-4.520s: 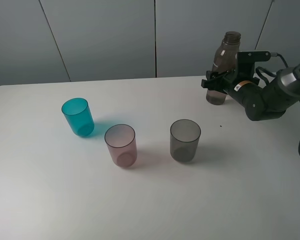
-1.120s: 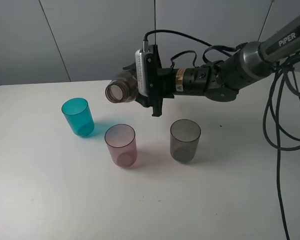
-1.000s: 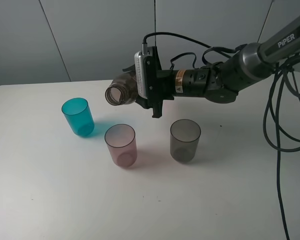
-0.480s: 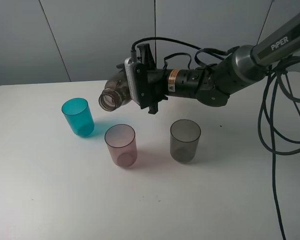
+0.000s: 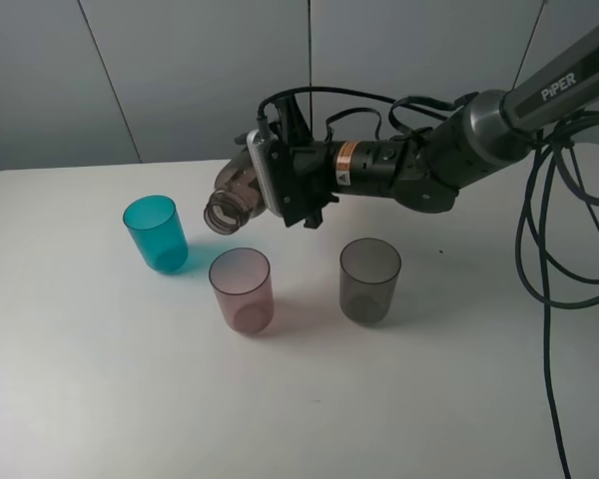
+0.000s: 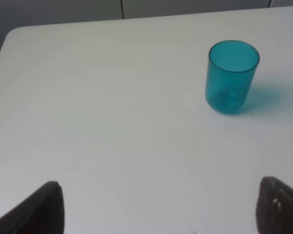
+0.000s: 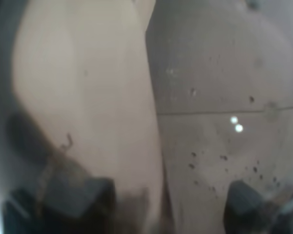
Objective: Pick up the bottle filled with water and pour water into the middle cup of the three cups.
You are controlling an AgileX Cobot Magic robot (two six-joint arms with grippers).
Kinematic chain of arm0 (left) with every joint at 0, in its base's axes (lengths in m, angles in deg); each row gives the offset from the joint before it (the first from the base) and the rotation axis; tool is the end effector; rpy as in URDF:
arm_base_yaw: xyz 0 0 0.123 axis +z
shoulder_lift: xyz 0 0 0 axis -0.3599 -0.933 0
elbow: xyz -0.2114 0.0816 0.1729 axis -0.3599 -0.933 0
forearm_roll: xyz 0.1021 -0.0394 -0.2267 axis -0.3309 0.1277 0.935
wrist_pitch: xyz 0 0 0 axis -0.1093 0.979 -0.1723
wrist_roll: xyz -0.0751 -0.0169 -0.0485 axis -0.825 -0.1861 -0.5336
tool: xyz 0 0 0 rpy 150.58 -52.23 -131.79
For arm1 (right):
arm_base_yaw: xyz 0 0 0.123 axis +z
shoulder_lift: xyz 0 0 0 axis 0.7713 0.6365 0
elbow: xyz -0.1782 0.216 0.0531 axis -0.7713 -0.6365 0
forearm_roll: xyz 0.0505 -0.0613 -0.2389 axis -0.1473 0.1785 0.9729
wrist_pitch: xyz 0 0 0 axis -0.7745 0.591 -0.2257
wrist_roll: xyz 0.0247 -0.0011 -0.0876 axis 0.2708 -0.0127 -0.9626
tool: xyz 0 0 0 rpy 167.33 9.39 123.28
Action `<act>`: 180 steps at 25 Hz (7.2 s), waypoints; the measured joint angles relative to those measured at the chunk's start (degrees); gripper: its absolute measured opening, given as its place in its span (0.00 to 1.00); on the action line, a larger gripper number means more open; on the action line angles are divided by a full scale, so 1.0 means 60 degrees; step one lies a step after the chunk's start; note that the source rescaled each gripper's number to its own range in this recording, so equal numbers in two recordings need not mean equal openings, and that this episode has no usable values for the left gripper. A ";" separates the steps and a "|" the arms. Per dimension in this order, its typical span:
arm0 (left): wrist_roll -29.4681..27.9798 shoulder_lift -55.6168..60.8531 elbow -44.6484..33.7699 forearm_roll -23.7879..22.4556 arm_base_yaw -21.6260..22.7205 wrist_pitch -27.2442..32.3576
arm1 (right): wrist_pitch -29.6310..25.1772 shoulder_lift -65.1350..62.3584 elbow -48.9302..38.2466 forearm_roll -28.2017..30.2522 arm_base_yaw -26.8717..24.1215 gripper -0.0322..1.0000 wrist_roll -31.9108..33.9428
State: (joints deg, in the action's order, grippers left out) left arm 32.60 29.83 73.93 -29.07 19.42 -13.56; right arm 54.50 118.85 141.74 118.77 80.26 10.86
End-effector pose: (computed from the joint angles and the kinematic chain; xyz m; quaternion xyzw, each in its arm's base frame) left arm -0.0077 0.0003 0.2785 0.0125 0.8546 -0.0075 0.5191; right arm 0.3481 0.2463 0.1267 -0.7600 0.2629 -0.1348 0.5789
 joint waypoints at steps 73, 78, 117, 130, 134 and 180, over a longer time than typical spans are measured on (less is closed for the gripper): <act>0.0000 0.0000 0.0000 0.0000 0.0000 0.0000 | 0.0264 -0.0228 0.0000 0.0215 -0.0177 0.03 -0.3957; 0.0000 0.0000 0.0000 0.0000 0.0000 0.0000 | 0.0284 -0.0521 0.0000 0.0272 -0.0139 0.03 -0.3981; 0.0058 0.0000 0.0000 0.0000 0.0000 0.0000 | -0.0133 -0.0883 0.0000 0.0482 -0.0118 0.03 0.0099; 0.0058 0.0000 0.0000 0.0000 0.0000 0.0000 | -0.0140 -0.1590 0.0000 0.0773 -0.1470 0.03 1.2567; 0.0058 0.0000 0.0000 0.0000 0.0000 0.0000 | -0.0078 -0.1571 0.0000 0.0813 -0.1992 0.03 1.3391; 0.0058 0.0000 0.0000 0.0000 0.0000 0.0000 | 0.0217 0.1746 0.1218 0.0707 -0.2414 0.99 1.5092</act>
State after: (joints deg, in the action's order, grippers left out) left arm 32.94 29.83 73.93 -29.07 19.42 -13.56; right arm 55.80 129.33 149.05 123.01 65.78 101.41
